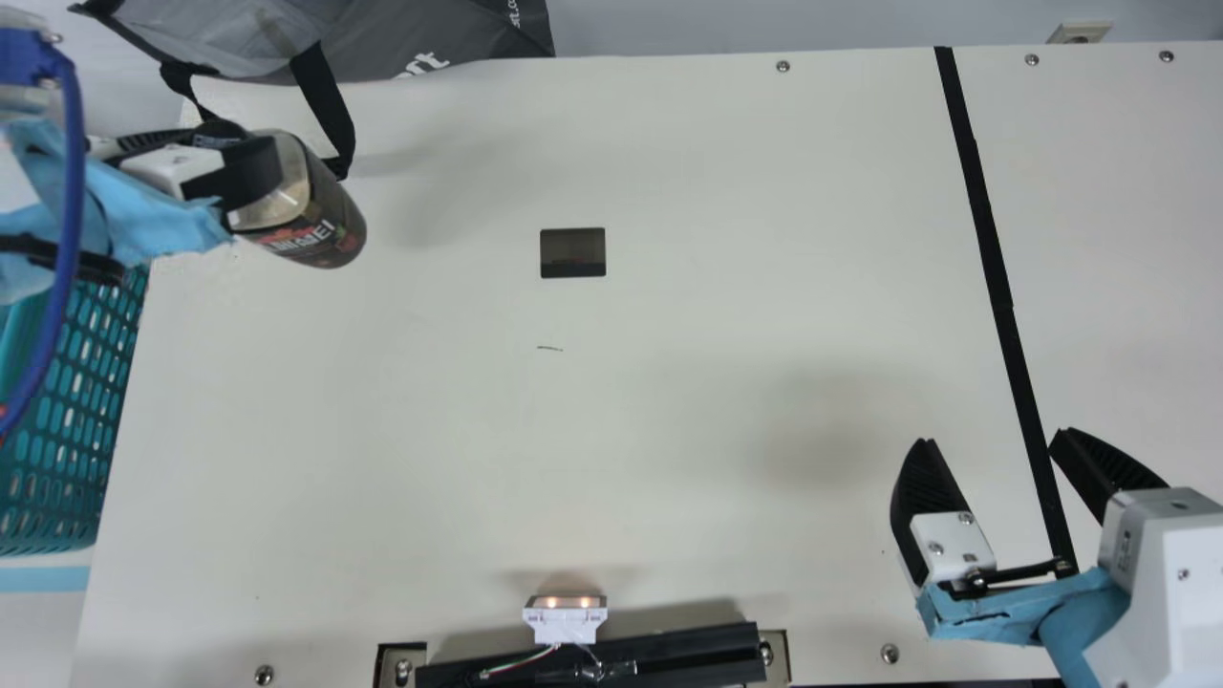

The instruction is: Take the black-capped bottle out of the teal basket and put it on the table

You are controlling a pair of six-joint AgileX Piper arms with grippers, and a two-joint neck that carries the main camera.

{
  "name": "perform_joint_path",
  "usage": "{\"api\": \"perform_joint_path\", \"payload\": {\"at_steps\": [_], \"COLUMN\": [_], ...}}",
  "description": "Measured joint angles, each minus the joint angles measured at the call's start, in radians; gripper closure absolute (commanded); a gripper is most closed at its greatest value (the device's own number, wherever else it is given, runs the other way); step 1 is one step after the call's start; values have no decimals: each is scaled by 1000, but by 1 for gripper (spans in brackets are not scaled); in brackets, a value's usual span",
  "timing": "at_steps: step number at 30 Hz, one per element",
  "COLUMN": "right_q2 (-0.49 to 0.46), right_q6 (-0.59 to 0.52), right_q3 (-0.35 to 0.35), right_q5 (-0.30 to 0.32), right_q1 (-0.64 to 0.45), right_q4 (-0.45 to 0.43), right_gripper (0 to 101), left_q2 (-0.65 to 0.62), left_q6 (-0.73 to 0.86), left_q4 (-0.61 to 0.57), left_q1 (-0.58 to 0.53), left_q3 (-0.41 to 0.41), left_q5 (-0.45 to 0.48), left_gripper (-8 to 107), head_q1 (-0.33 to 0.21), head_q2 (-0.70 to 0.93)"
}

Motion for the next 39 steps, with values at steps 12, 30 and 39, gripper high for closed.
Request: {"api": "perform_joint_path", "payload": {"at_steps": [12, 30, 39], "right_q2": [0, 0, 0], "right_q6": [0, 0, 0], "right_q3": [0, 0, 0], "right_q5": [0, 0, 0], "right_q1": [0, 0, 0], "right_q4": [0, 0, 0], "right_gripper": [10, 10, 10], "left_q2": [20, 61, 83], "left_q6": [-10, -31, -45], "left_q4": [0, 18, 20], "left_q1": [-92, -247, -323], "left_q3": [14, 43, 51], "left_q5": [-24, -85, -108], "left_gripper": [99, 99, 99], "head_q1": [0, 0, 0], "head_q2": [0, 0, 0]}}
